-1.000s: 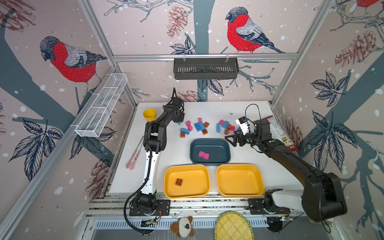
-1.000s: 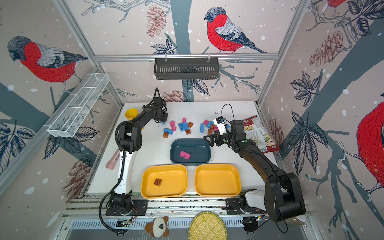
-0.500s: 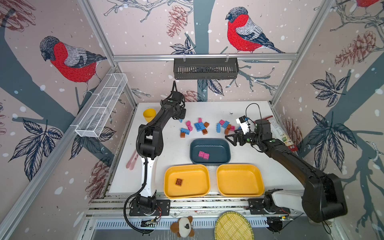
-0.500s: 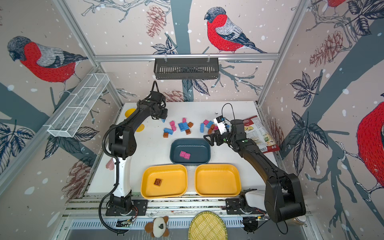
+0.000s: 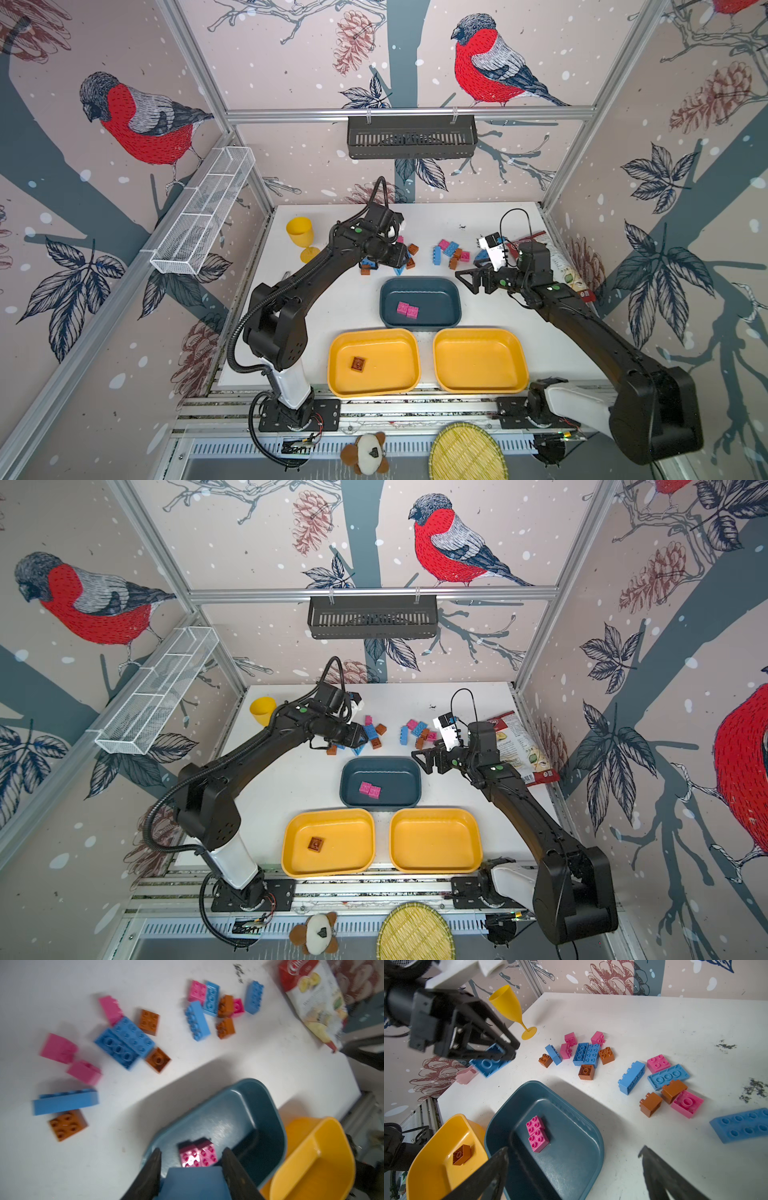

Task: Sort the legos into containers by color
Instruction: 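Carry the light-blue sloped brick into the farther yellow tray and open the left gripper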

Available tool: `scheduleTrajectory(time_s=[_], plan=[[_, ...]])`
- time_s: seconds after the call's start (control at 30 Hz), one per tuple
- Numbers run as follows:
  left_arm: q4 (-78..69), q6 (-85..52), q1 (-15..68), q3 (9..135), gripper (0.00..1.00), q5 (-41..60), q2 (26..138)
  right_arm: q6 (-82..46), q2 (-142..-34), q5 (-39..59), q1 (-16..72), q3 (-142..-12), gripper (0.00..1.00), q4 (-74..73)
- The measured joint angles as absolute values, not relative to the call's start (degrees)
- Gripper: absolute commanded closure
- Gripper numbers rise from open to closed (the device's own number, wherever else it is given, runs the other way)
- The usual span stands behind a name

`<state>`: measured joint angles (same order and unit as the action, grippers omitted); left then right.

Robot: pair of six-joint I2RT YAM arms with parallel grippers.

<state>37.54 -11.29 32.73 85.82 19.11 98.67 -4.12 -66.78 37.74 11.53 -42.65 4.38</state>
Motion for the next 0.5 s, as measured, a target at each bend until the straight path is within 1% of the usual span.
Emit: scheduleTrajectory(time_s=[0.17,0.3,0.5], plan=[[31.1,-16.1,37.8,77.4,0.66,25.0,94.8,-6.0,-63.7,38.1,11.4,-41.6,0.0,7.2],[26.4,-18.7,43.3,72.5,0.66,28.9,94.7,-7.4,-60.2,37.7,11.3,-40.7,0.01,10.9],[22.0,-21.0,49.0,68.2,0.65,30.2,95.9,-9.0,-54.5,35.5,11.1,-38.9,0.0,15.4]])
